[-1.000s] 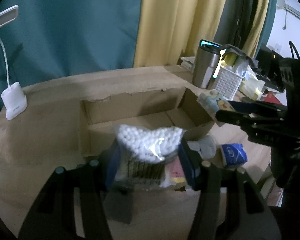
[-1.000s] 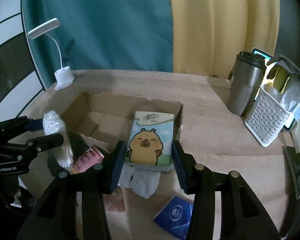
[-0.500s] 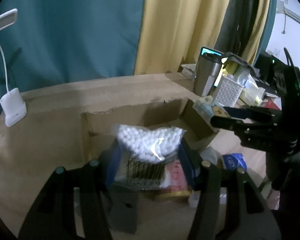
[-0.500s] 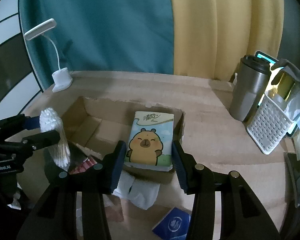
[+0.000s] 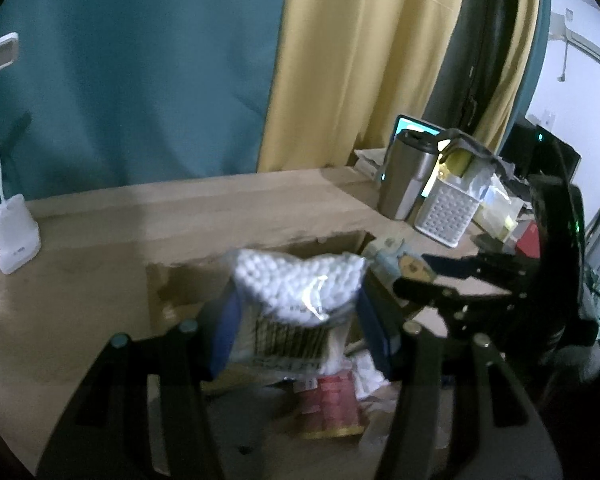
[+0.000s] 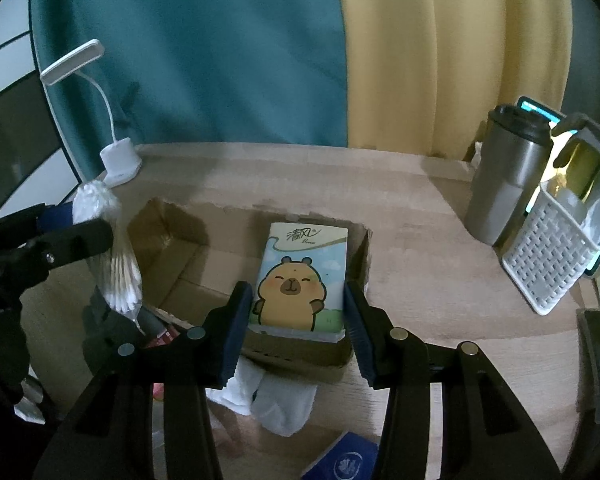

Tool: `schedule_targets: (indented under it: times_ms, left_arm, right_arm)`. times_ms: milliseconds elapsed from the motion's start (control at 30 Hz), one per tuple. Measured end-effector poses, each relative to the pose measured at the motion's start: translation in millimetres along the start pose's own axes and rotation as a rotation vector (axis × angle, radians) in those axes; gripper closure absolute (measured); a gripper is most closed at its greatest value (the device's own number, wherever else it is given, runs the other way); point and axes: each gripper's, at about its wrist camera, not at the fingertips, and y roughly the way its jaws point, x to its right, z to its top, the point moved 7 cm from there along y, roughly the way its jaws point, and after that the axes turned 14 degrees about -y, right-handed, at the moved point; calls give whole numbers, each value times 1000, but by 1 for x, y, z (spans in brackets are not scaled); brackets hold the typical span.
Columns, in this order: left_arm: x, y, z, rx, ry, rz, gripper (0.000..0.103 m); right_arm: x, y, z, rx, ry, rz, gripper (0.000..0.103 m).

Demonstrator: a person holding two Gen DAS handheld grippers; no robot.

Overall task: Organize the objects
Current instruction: 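Lower the capybara pack into the box with the right gripper while the left releases the swab bag there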

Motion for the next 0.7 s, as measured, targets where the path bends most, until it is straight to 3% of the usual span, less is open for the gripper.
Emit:
schedule_targets:
  times_ms: [600, 667, 700]
  left_arm:
    - [-4, 32, -2, -52, -53, -2, 47]
    - [-5, 34, -2, -54, -58, -3, 47]
    - [-5, 35, -2, -54, -61, -6, 47]
  right_arm:
    - [2, 30, -10, -72, 25, 10, 53]
    - [1, 31, -10, -69, 23, 11, 51]
    - [1, 31, -10, -69, 25, 16, 44]
